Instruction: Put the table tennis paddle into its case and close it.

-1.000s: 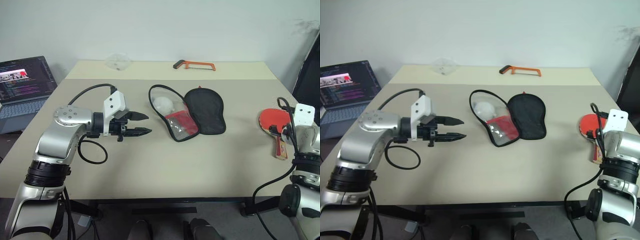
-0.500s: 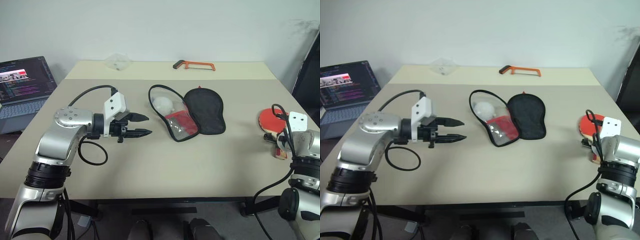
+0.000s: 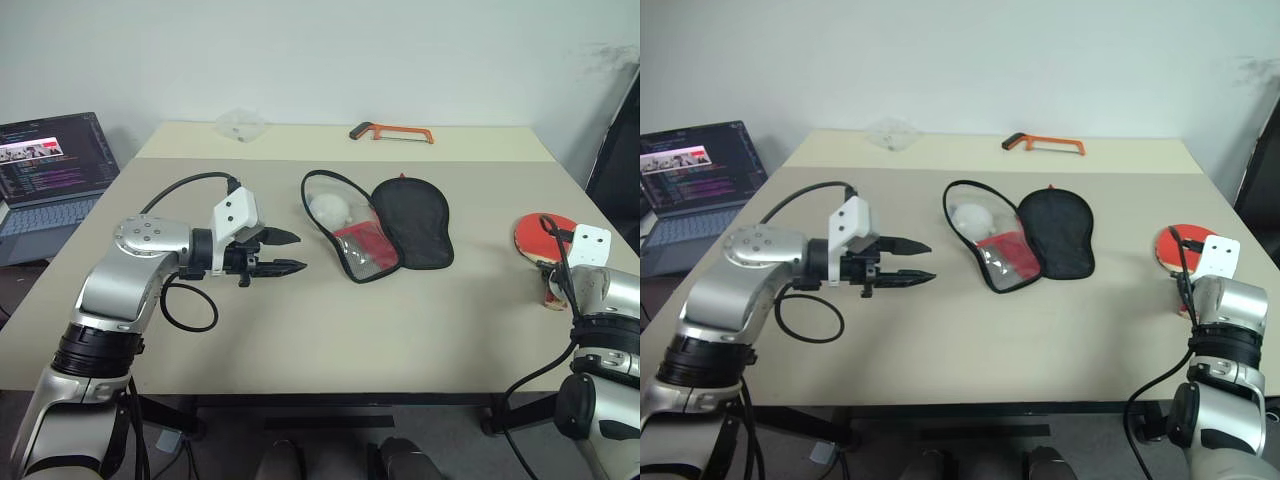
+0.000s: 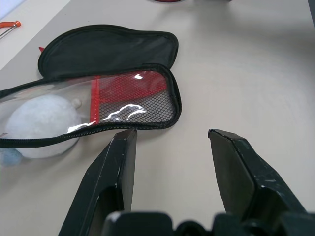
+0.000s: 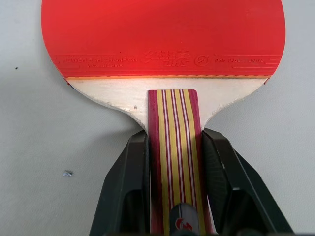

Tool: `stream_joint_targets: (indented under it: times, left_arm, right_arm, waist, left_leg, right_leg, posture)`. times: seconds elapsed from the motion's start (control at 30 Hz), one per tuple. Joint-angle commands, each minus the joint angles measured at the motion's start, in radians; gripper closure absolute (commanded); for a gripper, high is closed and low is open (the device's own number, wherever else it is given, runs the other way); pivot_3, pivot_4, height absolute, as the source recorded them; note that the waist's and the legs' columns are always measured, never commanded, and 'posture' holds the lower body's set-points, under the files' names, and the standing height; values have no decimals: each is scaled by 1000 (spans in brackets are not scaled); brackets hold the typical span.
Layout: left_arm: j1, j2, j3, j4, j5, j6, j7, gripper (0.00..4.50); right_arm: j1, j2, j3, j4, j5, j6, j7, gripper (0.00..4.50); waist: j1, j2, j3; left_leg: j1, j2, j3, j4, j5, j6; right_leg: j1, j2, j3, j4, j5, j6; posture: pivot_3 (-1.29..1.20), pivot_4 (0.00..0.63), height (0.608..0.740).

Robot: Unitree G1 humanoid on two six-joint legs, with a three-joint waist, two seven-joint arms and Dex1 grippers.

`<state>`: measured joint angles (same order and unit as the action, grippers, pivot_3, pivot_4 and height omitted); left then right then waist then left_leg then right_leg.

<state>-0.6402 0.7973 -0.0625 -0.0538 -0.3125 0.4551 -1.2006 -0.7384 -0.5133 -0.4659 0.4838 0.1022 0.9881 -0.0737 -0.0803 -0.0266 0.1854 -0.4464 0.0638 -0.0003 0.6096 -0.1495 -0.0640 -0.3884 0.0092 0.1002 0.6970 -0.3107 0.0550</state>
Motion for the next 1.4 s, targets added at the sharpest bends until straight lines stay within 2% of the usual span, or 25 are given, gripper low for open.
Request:
stream_joint_targets:
  times: [0.03,0.27,0.43,0.6,0.77,1.0,1.4]
  left_arm:
    - [-7,9,8,-34,-4,-4,6,1986]
    - [-9,17,13,-13,1,-13,8,1986]
    - [-4,20,14,-9,2,-14,11,1986]
    - [6,13,10,-29,1,-4,22,1986]
    - [27,24,24,-54,-9,9,28,1986]
    - [58,34,35,-92,-17,29,45,1986]
    - [72,52,45,-113,-23,42,51,1986]
  right_arm:
    - [-62,-21,24,-66,-7,-3,-20,3404]
    - [-176,32,103,-248,11,101,-24,3404]
    - [-244,184,192,-348,40,164,3,3404]
    - [-283,315,267,-250,41,85,24,3404]
    - [-323,330,292,-95,27,-17,43,3404]
    - [-366,320,311,83,7,-124,60,3404]
    - [-343,328,296,148,-3,-114,30,3404]
  waist:
    - [-1,0,0]
    - [-10,4,3]
    - [-9,4,3]
    - [-4,4,3]
    - [22,4,3]
    - [21,4,3]
    - [20,4,3]
  left_leg:
    - [0,0,0,0,0,0]
    - [0,1,2,-3,0,0]
    - [-2,2,1,-6,0,0]
    - [-6,2,1,-6,0,0]
    - [-10,1,1,-5,0,0]
    - [-14,1,1,-4,0,0]
    - [-14,1,1,-4,0,0]
  right_leg:
    - [0,0,0,0,0,0]
    - [-4,1,2,1,0,-3]
    - [-7,2,2,1,0,-6]
    - [-10,2,1,1,0,-6]
    - [-13,0,-1,1,1,-6]
    - [-17,1,-1,2,1,-6]
    - [-17,1,-1,3,1,-6]
  posture:
    - [0,150,740]
    - [0,150,740]
    - [0,150,740]
    - [0,150,740]
    - [0,150,740]
    - [0,150,740]
    - [0,150,740]
